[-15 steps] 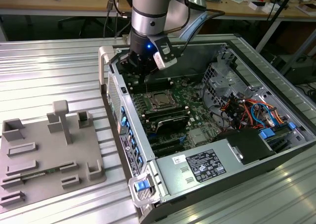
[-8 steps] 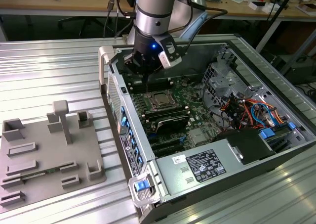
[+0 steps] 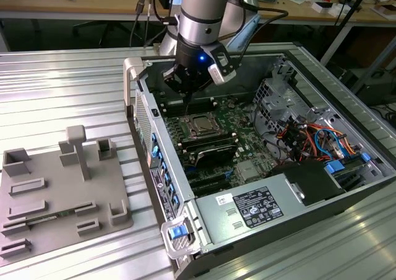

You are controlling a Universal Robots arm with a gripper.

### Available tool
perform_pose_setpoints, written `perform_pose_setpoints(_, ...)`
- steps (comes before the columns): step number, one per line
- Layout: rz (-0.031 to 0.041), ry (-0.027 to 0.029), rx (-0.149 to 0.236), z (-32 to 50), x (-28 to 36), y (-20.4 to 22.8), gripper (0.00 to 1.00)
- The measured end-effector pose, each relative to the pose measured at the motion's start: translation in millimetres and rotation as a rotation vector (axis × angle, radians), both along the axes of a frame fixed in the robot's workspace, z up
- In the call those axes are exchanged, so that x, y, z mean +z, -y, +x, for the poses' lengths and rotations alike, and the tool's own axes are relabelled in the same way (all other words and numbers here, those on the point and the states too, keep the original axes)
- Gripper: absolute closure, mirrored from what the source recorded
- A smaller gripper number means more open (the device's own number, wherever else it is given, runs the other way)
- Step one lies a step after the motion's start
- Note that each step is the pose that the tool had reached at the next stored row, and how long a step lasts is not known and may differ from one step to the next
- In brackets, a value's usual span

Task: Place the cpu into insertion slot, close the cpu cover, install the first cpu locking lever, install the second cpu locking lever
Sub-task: 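Install the first cpu locking lever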

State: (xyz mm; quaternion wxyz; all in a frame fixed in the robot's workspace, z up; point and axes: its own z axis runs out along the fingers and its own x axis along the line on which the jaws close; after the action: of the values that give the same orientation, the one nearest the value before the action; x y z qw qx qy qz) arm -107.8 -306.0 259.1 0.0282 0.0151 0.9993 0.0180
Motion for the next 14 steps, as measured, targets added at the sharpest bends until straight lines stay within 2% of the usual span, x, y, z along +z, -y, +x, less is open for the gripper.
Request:
perform_pose_setpoints(3,0.0,0.0001,0.004,12.5,-1.5,0.0,0.89)
perform_pose_setpoints(4,0.0,0.0001,0.006,22.6,-2.6,0.0,0.89)
perform_pose_setpoints(6,0.0,0.0,0.009,36.1,-4.4,0.0,0.89)
perform_pose_setpoints(7,0.0001,0.0001,0.011,38.3,-4.9,0.0,0.89)
perform_pose_setpoints(8,0.0,0.0002,0.041,38.6,-5.8,0.0,0.89)
perform_pose_setpoints(10,-0.0001,0.0001,0.071,38.6,-6.8,-0.3,0.89)
perform_pose_setpoints(14,-0.0014,0.0,0.082,39.6,-10.0,-4.0,0.89)
